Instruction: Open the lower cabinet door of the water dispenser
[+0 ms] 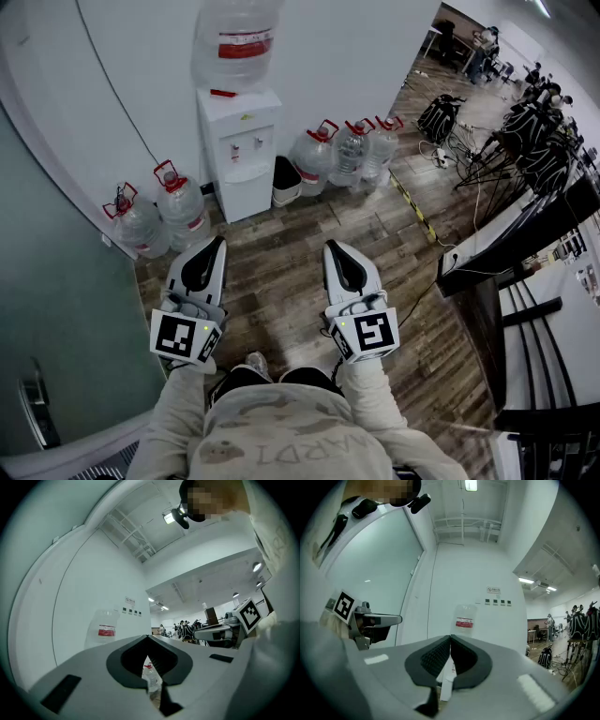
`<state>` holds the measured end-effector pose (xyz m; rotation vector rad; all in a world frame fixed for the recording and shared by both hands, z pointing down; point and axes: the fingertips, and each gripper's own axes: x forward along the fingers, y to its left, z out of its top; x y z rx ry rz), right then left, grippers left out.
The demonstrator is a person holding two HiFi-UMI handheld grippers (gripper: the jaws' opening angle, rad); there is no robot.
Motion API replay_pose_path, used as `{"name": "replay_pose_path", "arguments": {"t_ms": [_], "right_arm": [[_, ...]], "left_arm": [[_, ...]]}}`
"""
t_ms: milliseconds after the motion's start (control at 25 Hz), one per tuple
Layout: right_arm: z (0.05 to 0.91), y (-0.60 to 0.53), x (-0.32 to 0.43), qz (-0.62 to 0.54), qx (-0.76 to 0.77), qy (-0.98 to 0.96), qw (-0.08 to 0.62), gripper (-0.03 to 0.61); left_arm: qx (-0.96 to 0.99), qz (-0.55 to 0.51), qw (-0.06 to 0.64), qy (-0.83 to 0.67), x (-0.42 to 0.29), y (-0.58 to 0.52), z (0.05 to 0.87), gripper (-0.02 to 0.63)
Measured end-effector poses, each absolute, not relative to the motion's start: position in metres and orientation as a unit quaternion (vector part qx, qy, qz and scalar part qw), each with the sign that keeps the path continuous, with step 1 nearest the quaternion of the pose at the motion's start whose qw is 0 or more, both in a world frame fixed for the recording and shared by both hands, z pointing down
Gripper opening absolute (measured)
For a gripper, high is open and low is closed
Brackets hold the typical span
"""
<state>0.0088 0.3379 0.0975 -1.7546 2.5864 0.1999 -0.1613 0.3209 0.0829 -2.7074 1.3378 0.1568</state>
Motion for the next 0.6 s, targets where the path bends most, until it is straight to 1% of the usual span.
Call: {"name": "replay_pose_path", "arguments": {"t_ms": [600], "right_arm": [[0.097,0.322,-0.005,0.070,-0.563,0.823,0.015,0.008]], "left_arm": [[-0.896,0.052,0.063,0.436,-0.175,0.305,0.082,0.002]]}}
